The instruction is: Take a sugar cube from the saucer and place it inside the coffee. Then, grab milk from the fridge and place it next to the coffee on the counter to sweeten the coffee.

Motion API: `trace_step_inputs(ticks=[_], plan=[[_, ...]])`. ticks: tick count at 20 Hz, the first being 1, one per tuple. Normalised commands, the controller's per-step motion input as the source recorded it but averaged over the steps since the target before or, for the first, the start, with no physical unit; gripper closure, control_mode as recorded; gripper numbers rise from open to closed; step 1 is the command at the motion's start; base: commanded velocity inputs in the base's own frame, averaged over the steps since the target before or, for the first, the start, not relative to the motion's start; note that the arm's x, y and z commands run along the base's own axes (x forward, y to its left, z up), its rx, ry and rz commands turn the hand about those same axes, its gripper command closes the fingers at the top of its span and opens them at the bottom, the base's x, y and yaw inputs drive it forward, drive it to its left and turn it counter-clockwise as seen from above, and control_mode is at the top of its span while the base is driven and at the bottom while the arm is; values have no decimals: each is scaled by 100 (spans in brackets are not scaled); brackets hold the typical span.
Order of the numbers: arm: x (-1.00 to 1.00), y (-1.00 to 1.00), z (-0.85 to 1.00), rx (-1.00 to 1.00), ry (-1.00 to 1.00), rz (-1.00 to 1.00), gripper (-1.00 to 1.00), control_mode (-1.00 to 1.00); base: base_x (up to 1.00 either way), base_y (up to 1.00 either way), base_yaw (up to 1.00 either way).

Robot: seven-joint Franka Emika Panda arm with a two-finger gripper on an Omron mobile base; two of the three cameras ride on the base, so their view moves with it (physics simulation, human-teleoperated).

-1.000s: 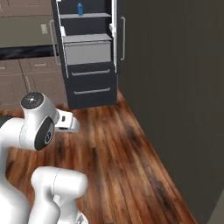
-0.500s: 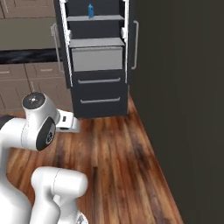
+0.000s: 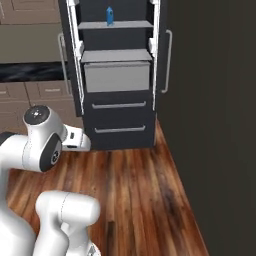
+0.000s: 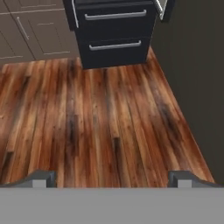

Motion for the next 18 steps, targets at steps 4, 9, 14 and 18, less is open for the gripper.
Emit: trace_step_inputs(ticks=[4, 9, 14, 18], plan=[[0, 0, 0, 0, 0, 0, -100, 100, 100, -35, 11], [0, 0, 0, 0, 0, 0, -100, 100, 100, -29, 11], [0, 0, 0, 0, 0, 0, -100, 100, 100, -3, 7], [0, 0, 0, 0, 0, 0, -100, 100, 100, 0, 12]])
